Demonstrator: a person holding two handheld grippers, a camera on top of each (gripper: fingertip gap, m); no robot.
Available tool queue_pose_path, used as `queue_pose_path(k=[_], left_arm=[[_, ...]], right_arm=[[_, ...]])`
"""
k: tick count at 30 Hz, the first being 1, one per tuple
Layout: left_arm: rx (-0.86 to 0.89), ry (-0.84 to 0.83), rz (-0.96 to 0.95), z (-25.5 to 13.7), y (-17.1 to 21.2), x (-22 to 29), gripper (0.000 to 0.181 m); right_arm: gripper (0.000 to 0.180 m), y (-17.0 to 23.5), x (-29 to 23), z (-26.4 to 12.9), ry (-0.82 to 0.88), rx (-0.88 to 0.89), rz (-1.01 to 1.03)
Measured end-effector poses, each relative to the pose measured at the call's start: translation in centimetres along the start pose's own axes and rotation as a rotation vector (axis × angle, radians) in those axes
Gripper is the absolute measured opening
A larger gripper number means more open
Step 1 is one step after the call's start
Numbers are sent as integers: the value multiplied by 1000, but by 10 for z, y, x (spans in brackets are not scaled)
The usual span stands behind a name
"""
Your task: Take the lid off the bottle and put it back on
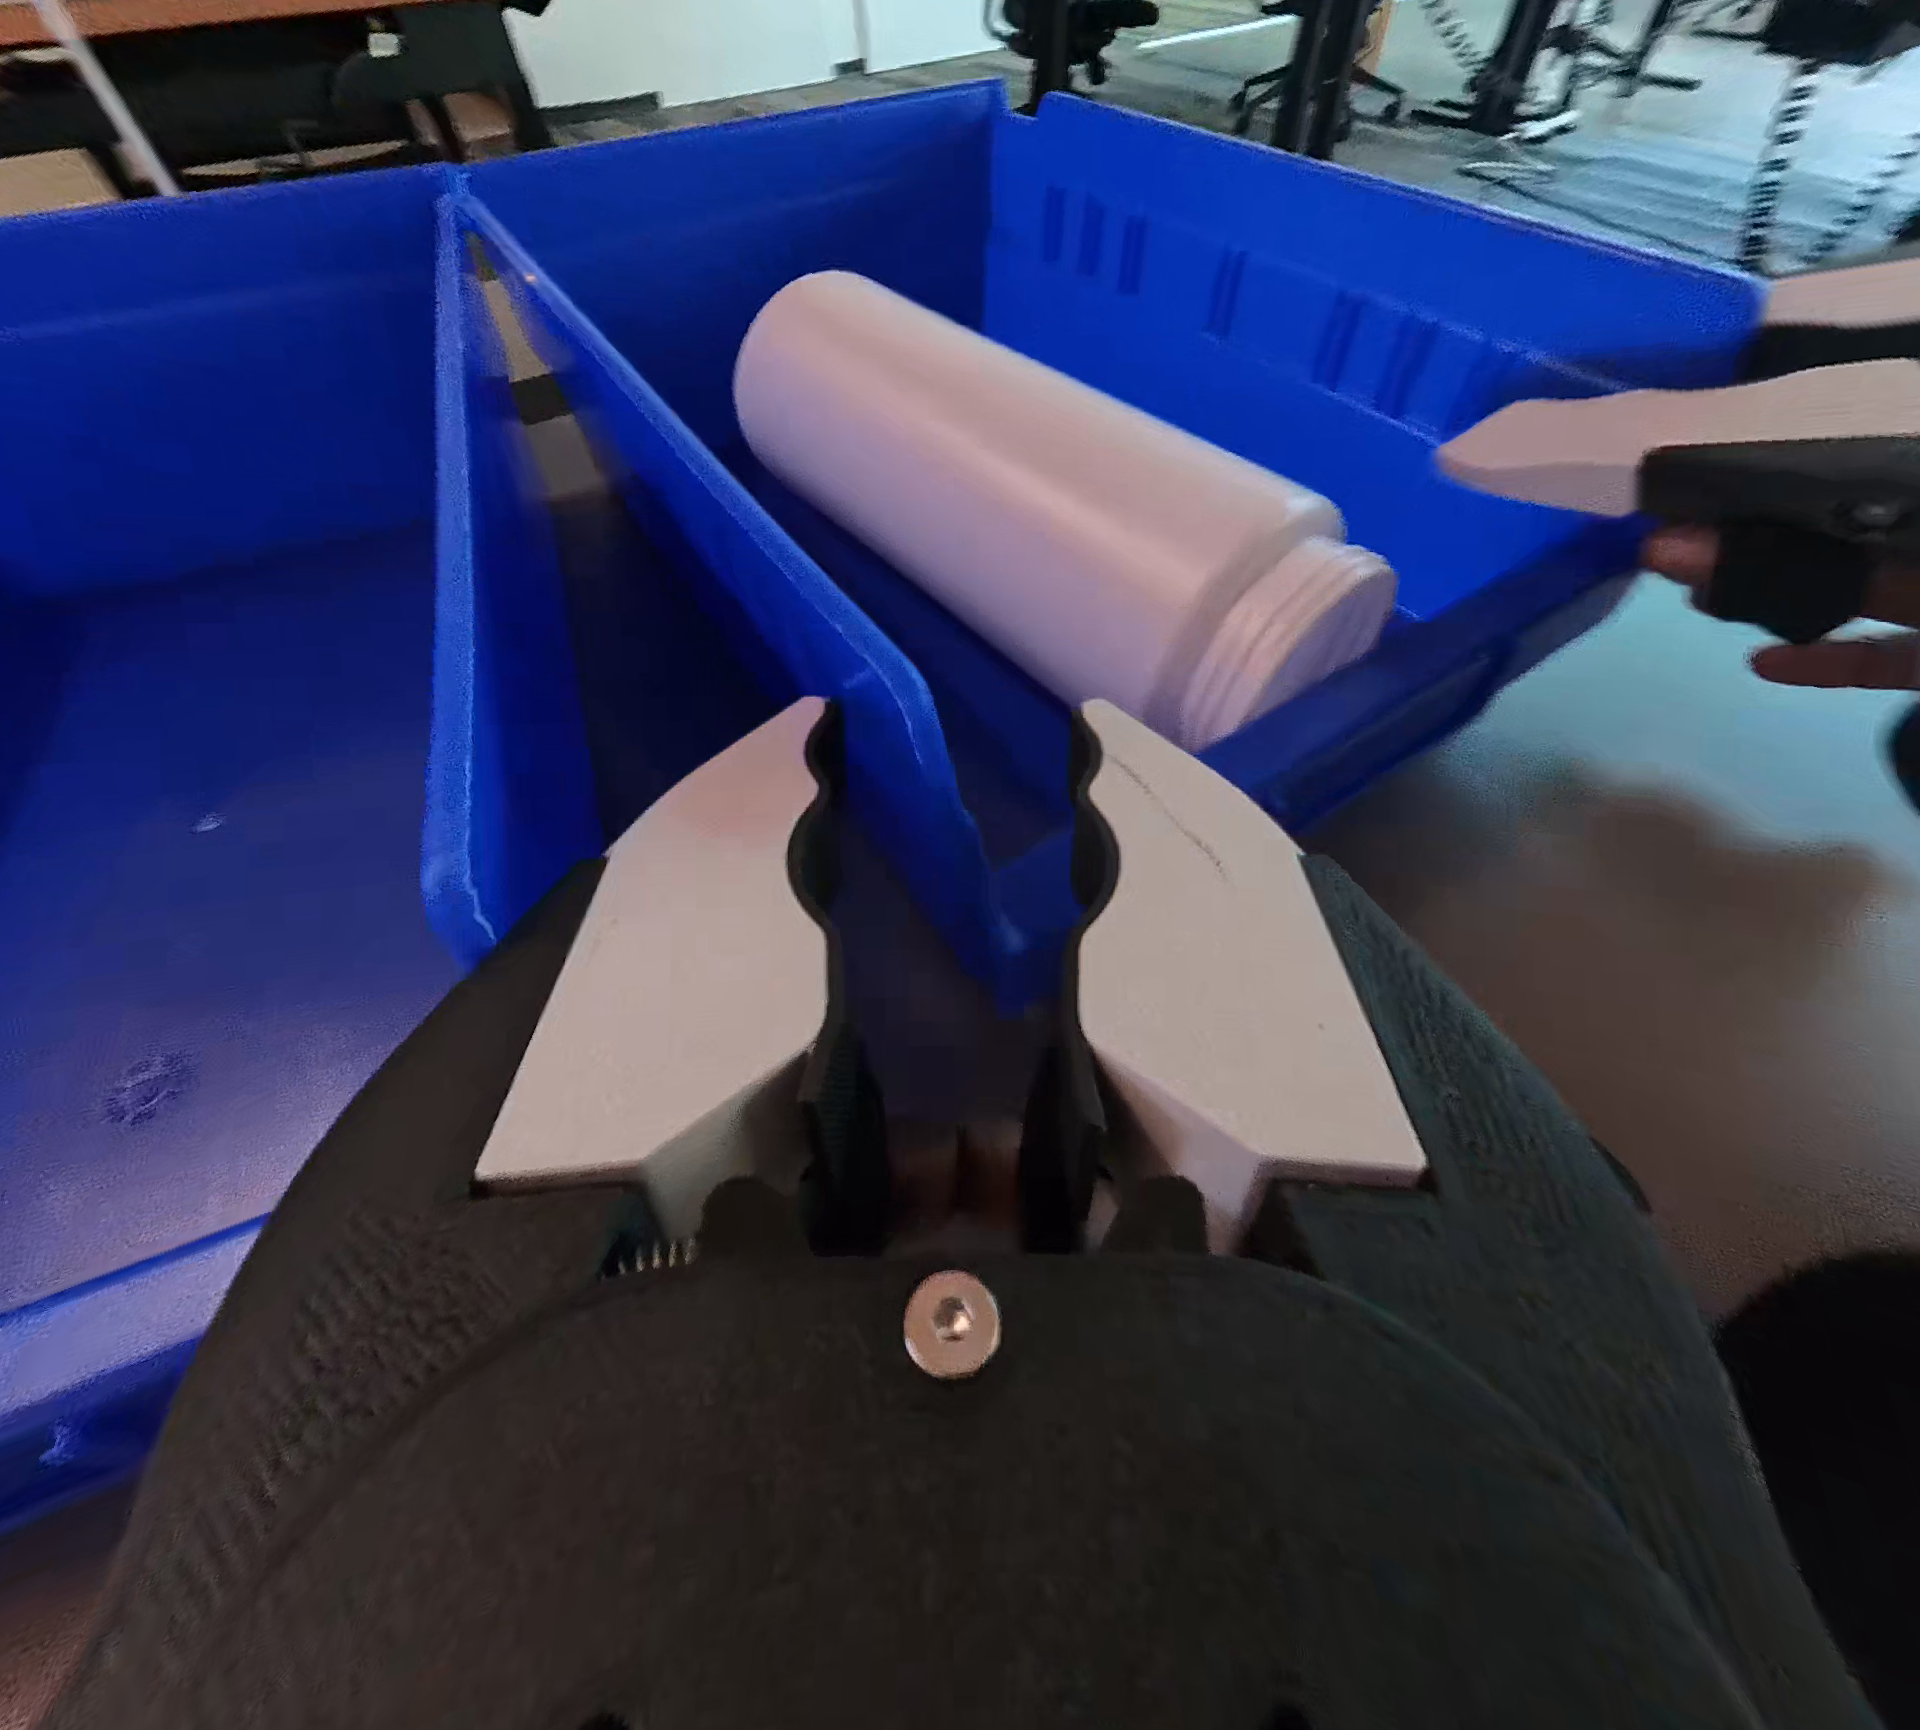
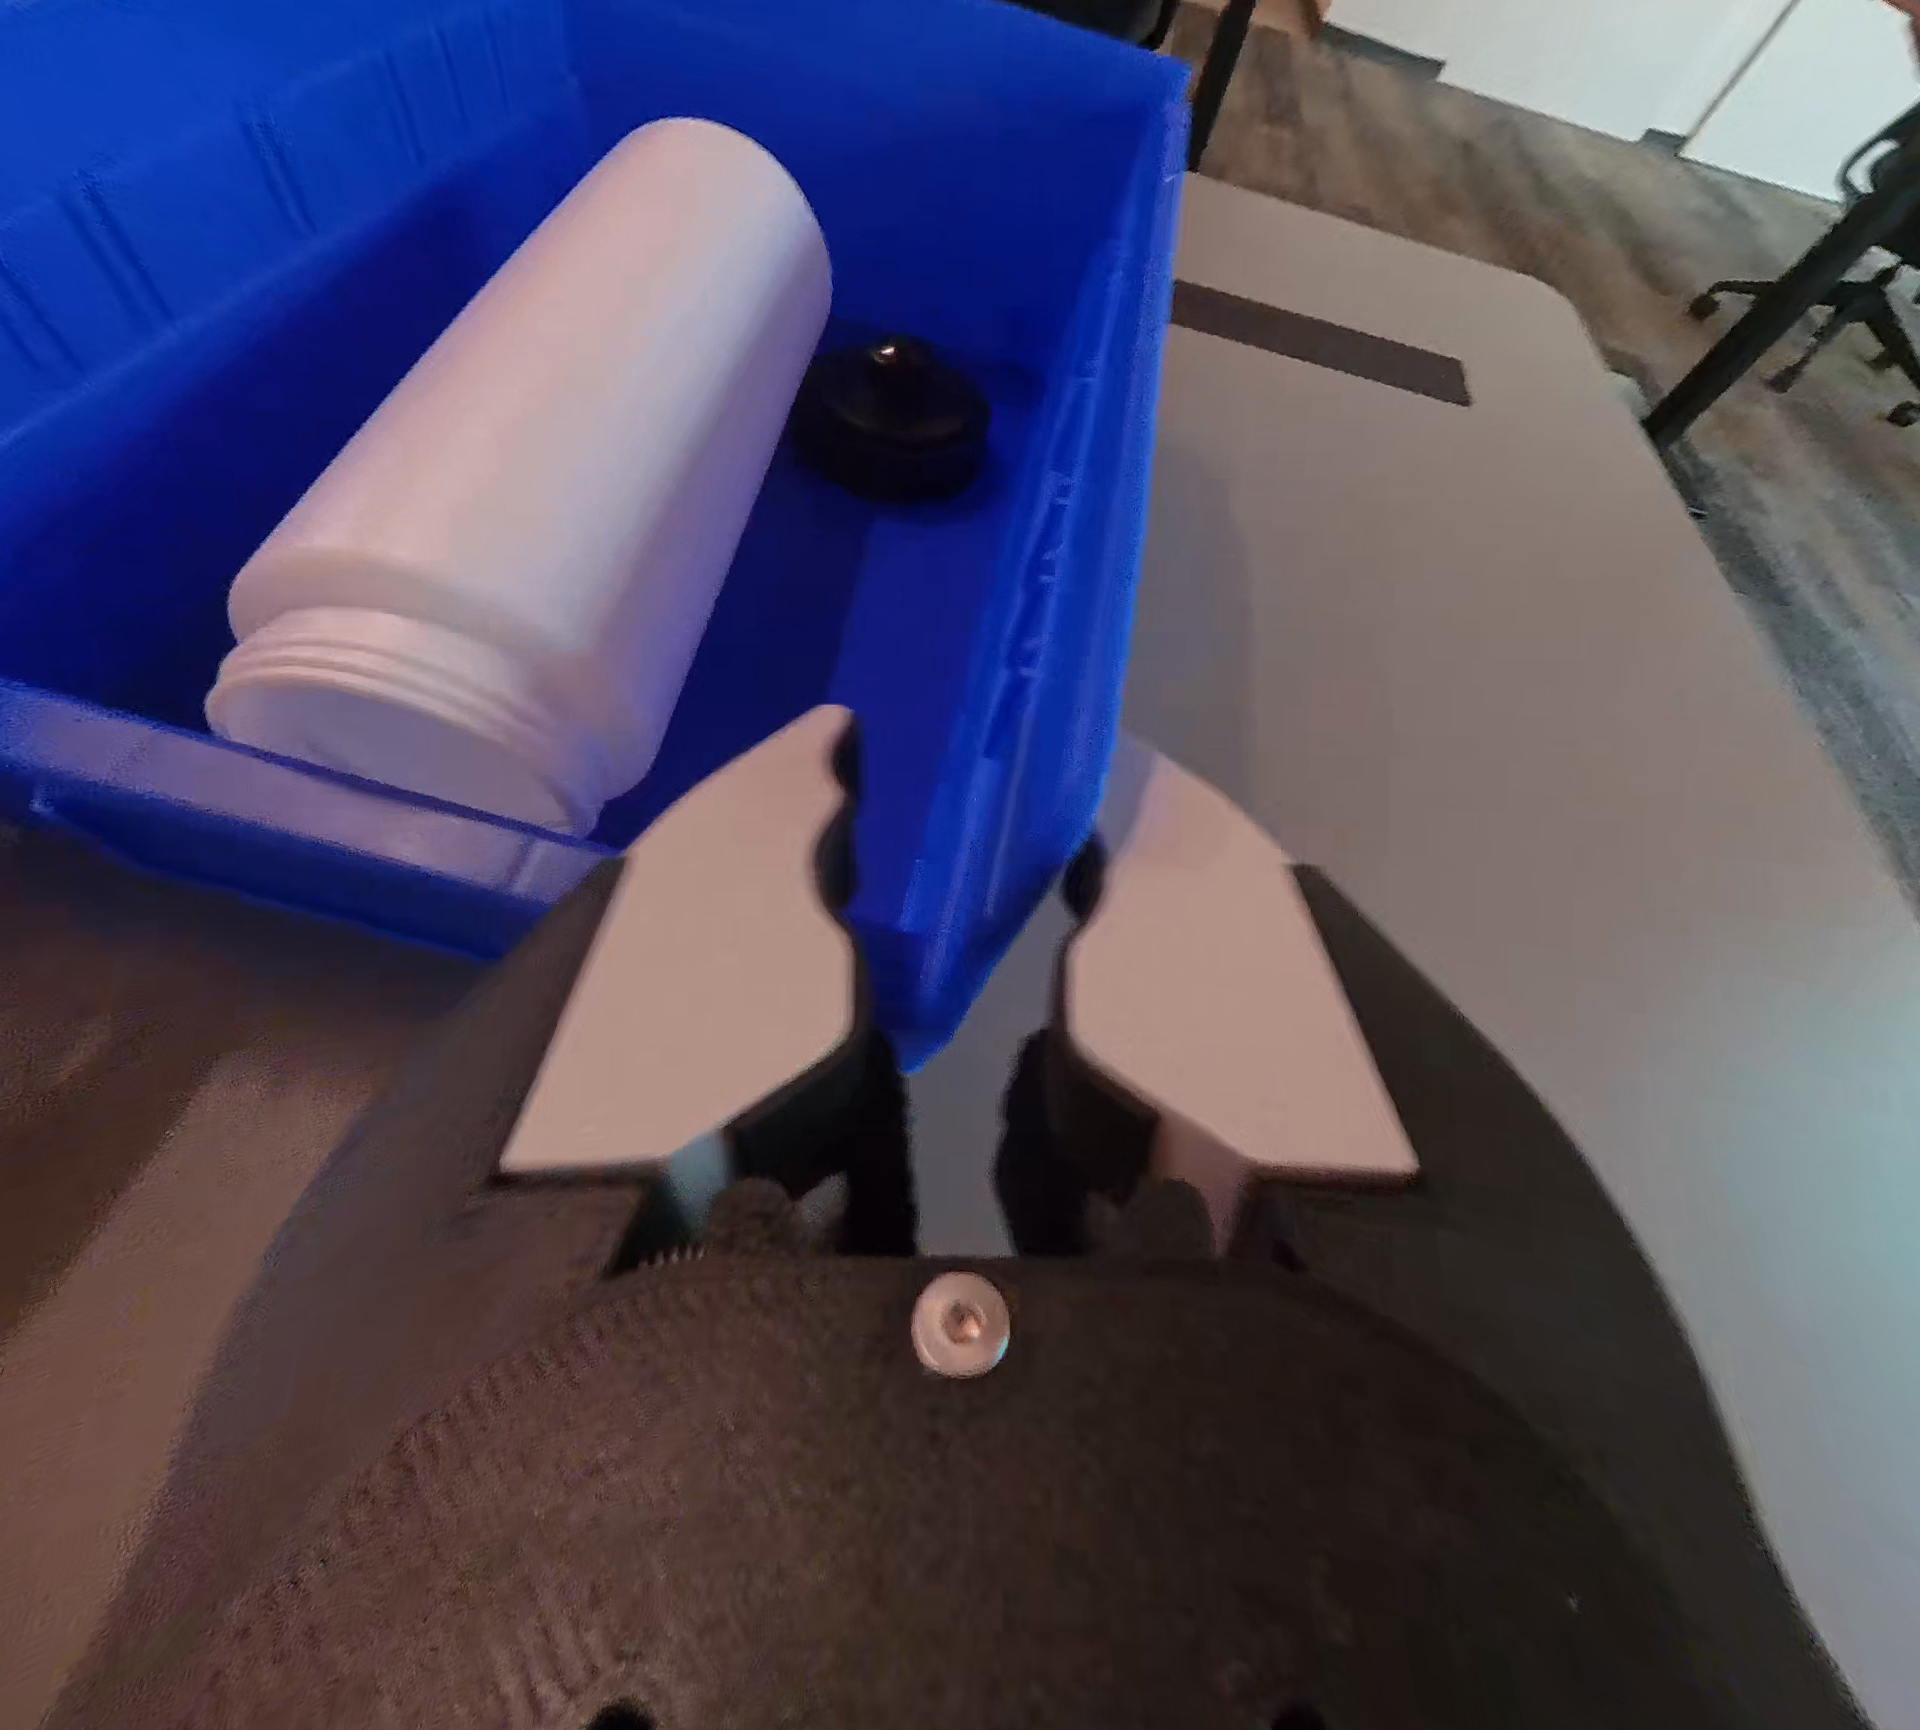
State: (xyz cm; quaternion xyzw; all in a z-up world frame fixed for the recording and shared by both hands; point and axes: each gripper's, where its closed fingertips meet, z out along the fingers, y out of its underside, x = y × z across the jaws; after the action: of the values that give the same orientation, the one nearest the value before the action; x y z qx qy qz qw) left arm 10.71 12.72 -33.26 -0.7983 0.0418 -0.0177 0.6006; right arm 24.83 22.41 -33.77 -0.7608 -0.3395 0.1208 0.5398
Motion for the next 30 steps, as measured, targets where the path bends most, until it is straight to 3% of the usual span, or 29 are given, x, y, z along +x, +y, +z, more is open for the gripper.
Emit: queue_pose_path(k=[2,9,17,22,30], left_arm=[[0,-100,-4,5,-1,-11,21],[138,-84,42,-10,-30,-5,12],[329,-42,24,-75,-114,-19,12],[375,-111,80,-122,-124,-66,13],[332,-353,119,-220,-90,-178,14]], right_arm=[[8,1,9,1,58,-28,-32],[9,-13,10,-54,249,21,-126],[8,-106,-5,-122,339,164,-180],[8,-150,-55,-124,302,245,-228],[7,-191,-195,-79,51,367,-200]])
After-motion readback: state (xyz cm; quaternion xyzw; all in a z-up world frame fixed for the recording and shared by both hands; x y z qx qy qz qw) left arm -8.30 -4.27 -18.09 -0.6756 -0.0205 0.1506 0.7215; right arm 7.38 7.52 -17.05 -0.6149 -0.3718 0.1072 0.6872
